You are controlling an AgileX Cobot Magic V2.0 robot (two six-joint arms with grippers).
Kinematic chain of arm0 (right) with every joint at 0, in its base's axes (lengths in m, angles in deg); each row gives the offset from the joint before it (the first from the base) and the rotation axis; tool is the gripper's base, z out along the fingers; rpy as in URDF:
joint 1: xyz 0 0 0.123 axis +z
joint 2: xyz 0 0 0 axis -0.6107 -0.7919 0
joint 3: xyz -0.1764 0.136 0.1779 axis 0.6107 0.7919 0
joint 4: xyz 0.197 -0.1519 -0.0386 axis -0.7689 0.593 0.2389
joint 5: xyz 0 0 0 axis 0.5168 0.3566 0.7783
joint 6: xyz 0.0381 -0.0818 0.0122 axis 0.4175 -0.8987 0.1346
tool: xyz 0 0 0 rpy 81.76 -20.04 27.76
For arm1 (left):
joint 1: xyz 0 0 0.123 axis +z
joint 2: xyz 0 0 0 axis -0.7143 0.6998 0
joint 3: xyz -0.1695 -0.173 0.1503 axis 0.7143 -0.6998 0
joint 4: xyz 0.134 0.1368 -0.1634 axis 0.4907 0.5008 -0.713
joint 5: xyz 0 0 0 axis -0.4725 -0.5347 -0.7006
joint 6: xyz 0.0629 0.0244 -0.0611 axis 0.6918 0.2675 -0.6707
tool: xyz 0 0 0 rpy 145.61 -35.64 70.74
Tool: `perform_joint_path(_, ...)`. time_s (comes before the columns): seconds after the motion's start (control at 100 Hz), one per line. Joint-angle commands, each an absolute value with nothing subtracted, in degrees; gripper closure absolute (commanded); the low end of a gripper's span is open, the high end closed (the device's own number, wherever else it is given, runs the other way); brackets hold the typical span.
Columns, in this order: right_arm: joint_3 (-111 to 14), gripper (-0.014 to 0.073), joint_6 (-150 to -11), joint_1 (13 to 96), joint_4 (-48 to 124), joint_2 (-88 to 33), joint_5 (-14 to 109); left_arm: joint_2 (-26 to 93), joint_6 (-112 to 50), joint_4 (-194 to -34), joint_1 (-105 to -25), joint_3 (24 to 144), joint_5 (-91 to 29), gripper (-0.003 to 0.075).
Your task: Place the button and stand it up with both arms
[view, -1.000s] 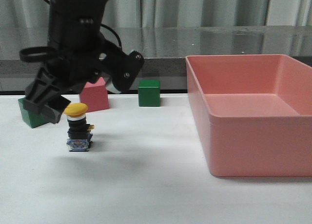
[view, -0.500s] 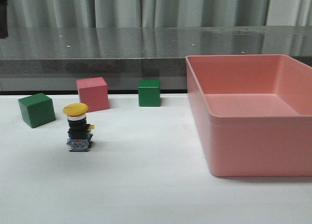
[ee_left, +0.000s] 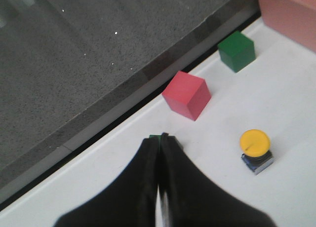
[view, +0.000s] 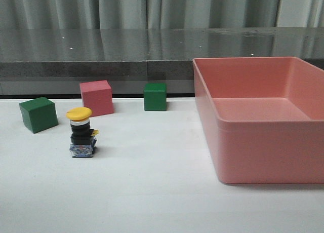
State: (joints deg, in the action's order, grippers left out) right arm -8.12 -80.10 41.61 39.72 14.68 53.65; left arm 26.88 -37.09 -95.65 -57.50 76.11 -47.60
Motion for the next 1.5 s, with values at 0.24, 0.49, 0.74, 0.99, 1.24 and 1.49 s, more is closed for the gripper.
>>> perform_joint_path(0.24,-9.5,0.0670,-80.2,41.4,39.4,14.3,49.3,5.4,-37.8,-103.0,-57.4,53.2,-29.6,0.0740)
perform_joint_path(0.49,-9.5,0.0670,-80.2,41.4,39.4,14.3,49.3,-0.9,-37.8,-110.4,-57.4,47.3,-30.0,0.0740)
perform_joint_path(0.74,-9.5,0.0670,-80.2,41.4,39.4,14.3,49.3,-0.6,-37.8,-110.4,-57.4,45.6,-30.2,0.0740)
perform_joint_path(0.99,-9.5,0.0670,-80.2,41.4,39.4,14.3,49.3,-0.6,-37.8,-109.4,-57.4,45.5,-30.2,0.0740)
perform_joint_path(1.24,-9.5,0.0670,-80.2,41.4,39.4,14.3,49.3,-8.4,-59.9,-87.2,-57.4,42.4,-30.1,0.0739)
perform_joint_path(1.49,-9.5,0.0670,-80.2,41.4,39.4,14.3,49.3,-21.2,-73.0,-75.9,-57.3,34.5,-30.1,0.0740)
